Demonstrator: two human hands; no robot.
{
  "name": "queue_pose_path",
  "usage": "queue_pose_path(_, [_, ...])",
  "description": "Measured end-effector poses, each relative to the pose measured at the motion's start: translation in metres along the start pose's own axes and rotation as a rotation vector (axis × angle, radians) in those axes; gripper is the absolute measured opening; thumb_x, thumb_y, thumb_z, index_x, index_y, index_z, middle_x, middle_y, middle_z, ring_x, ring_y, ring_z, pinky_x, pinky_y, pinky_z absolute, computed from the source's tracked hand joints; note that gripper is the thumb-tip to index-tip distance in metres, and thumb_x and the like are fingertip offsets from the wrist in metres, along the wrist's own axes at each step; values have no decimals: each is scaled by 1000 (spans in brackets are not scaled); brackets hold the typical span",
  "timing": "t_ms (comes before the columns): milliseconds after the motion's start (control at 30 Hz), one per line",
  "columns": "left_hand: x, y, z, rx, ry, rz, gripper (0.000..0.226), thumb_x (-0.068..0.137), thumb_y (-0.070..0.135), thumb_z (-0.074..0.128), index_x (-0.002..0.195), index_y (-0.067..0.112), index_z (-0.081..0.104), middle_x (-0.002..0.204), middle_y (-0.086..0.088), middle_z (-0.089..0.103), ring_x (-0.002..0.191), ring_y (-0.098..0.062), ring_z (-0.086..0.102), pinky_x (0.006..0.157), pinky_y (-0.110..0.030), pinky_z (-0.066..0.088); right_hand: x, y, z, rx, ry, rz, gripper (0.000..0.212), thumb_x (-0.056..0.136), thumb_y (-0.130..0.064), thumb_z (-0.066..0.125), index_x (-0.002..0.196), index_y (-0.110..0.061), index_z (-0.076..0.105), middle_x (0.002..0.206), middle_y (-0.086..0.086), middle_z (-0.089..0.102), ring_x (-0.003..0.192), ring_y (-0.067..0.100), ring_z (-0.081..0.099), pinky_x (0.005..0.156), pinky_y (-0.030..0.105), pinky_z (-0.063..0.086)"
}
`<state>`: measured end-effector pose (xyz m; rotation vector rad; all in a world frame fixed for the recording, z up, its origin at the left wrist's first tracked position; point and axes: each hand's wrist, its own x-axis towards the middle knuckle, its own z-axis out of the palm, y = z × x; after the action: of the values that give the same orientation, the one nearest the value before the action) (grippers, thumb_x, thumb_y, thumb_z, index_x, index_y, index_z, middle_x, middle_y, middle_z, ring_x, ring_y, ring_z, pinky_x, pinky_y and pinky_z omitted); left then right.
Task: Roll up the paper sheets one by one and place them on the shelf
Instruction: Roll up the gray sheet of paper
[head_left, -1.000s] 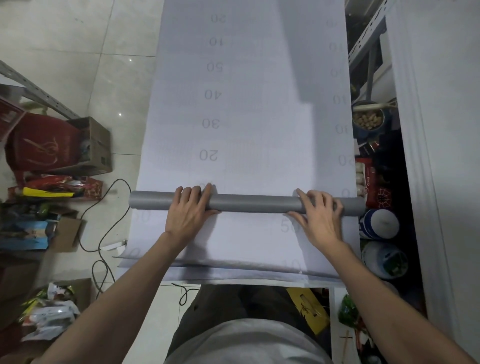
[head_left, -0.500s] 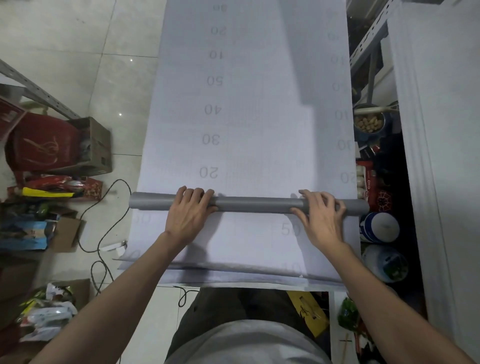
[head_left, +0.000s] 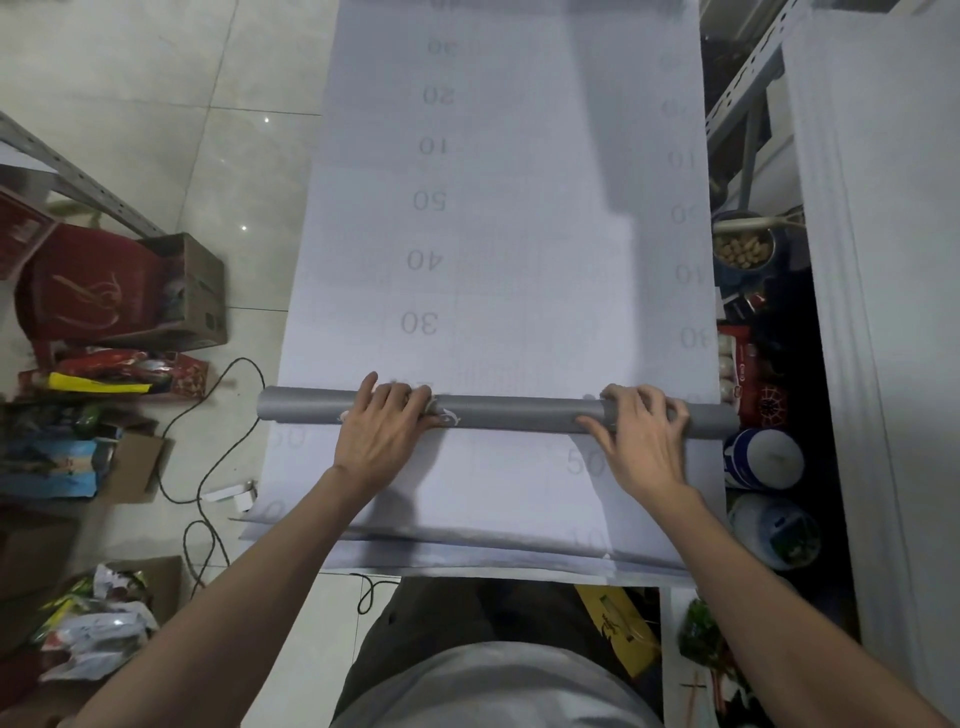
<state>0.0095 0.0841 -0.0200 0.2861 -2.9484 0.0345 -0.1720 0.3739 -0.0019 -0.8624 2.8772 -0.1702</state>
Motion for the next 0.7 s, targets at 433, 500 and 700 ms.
queue_pose_path(433, [8,2,-3,90,-52,-40,46,93,47,66,117,8,63,94,-9,61,82,-33,57,97,-48,46,6,-1,-3,46,-7,-27,49,88,-55,61,122,-19,62,117,4,65,116,28,52,97,46,26])
queue_pose_path(500, [7,1,-1,48,-47,-37,42,97,47,61,111,7,63,101,-11,63,90,-34,60,103,-50,43,7,-2,-2,53,9,-29,43,91,-52,54,118,-19,63,123,3,64,121,26,50,98,47,26])
queue_pose_path(700, [7,1,-3,57,-117,-104,63,90,52,67,136,11,56,116,-22,57,99,-41,55,97,-53,44,0,0,3,10,-6,-54,57,87,-52,68,133,-20,60,136,9,54,124,34,48,97,51,27])
